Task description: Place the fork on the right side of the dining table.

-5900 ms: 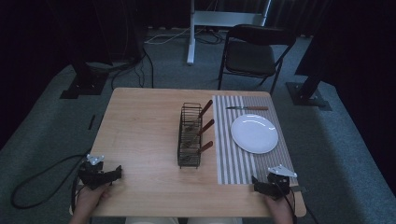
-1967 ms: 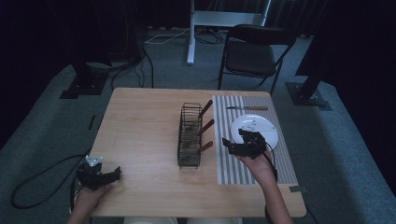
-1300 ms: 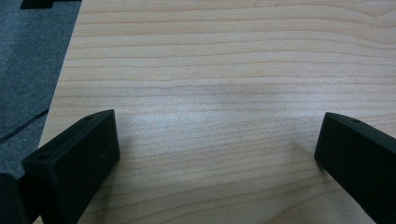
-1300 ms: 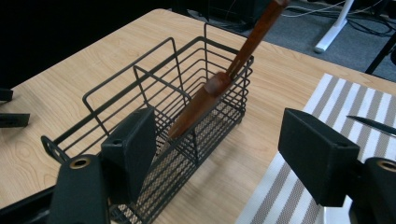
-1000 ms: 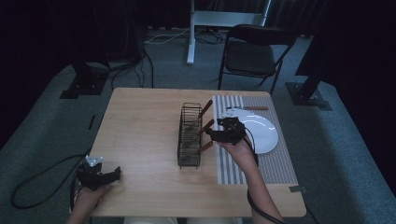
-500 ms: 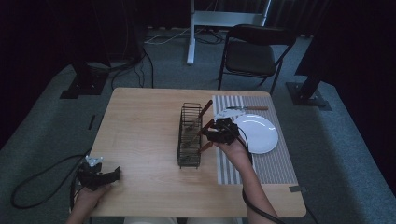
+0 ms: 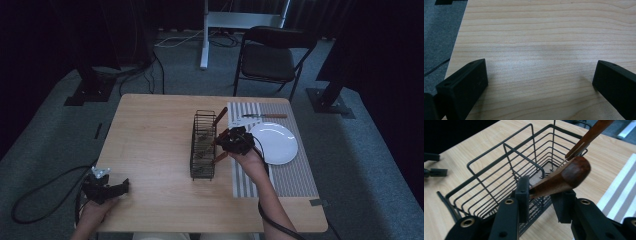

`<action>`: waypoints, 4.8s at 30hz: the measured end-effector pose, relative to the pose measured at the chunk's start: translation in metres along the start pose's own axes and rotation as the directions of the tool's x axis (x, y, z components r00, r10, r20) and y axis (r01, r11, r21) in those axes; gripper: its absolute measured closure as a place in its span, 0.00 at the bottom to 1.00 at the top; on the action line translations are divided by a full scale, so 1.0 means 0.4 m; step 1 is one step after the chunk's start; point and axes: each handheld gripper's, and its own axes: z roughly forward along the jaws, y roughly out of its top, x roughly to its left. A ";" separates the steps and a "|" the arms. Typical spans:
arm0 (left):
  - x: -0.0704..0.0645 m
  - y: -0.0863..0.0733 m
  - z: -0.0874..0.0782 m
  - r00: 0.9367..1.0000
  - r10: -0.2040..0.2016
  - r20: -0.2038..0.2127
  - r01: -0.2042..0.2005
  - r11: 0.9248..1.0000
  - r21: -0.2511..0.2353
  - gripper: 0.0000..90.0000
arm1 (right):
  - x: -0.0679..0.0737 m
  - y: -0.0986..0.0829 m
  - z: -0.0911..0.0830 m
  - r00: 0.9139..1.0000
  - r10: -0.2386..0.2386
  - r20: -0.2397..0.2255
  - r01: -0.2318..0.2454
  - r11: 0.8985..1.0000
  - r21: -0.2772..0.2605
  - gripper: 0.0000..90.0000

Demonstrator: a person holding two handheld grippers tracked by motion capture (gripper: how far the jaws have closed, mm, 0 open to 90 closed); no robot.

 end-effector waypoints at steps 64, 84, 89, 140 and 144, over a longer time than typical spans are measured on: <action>0.000 0.000 0.000 1.000 0.002 0.001 -0.002 1.000 0.000 0.00 | 0.024 0.109 -0.371 0.997 -0.046 0.068 0.062 0.963 -0.263 0.90; 0.000 0.000 0.000 1.000 -0.001 0.001 0.001 1.000 0.000 0.00 | -0.073 -0.126 -0.366 0.977 0.158 0.147 -0.121 0.965 -0.230 0.90; 0.000 0.000 0.000 1.000 -0.001 0.001 0.001 1.000 0.000 0.00 | -0.077 -0.194 -0.343 0.966 0.200 0.161 -0.167 0.965 -0.201 0.90; -0.002 -0.001 -0.001 1.000 -0.007 -0.002 0.007 1.000 -0.001 0.00 | -0.278 -0.561 -0.346 0.806 0.582 0.105 -0.567 0.811 -0.140 0.75; -0.002 -0.001 -0.001 1.000 -0.007 -0.003 0.007 1.000 -0.001 0.00 | -0.300 -0.571 -0.337 0.797 0.591 0.123 -0.577 0.806 -0.130 0.73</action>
